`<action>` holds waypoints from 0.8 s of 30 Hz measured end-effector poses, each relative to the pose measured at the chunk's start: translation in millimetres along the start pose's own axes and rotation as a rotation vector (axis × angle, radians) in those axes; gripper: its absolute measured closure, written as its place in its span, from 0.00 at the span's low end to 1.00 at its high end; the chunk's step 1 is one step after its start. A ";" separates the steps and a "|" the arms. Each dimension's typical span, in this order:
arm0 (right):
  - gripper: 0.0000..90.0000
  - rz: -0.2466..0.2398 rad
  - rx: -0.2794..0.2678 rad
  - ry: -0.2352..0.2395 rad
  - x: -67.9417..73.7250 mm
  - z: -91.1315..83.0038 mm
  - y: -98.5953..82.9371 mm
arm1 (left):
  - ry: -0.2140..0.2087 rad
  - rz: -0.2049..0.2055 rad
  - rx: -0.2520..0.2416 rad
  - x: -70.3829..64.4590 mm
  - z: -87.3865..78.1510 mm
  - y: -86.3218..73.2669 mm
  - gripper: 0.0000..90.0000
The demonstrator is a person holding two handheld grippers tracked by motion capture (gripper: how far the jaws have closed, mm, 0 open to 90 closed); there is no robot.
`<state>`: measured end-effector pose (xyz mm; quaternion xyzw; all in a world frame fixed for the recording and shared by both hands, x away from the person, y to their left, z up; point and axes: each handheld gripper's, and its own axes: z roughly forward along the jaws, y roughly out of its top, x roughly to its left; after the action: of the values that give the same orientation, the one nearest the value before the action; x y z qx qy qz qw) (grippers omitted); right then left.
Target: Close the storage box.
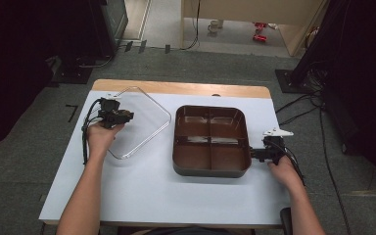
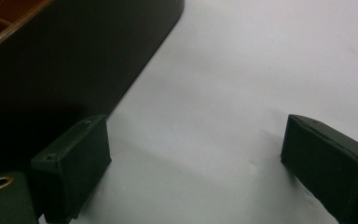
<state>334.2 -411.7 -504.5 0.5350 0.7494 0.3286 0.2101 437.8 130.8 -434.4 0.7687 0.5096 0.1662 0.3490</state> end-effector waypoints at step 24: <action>0.08 0.000 0.000 0.000 0.0 0.0 0.0 | -0.092 0.059 -0.039 -33.7 -33.9 22.1 0.66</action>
<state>334.3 -411.7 -504.5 0.5349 0.7495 0.3285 0.2103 417.5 107.7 -391.7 0.7834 0.4666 0.1508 0.3819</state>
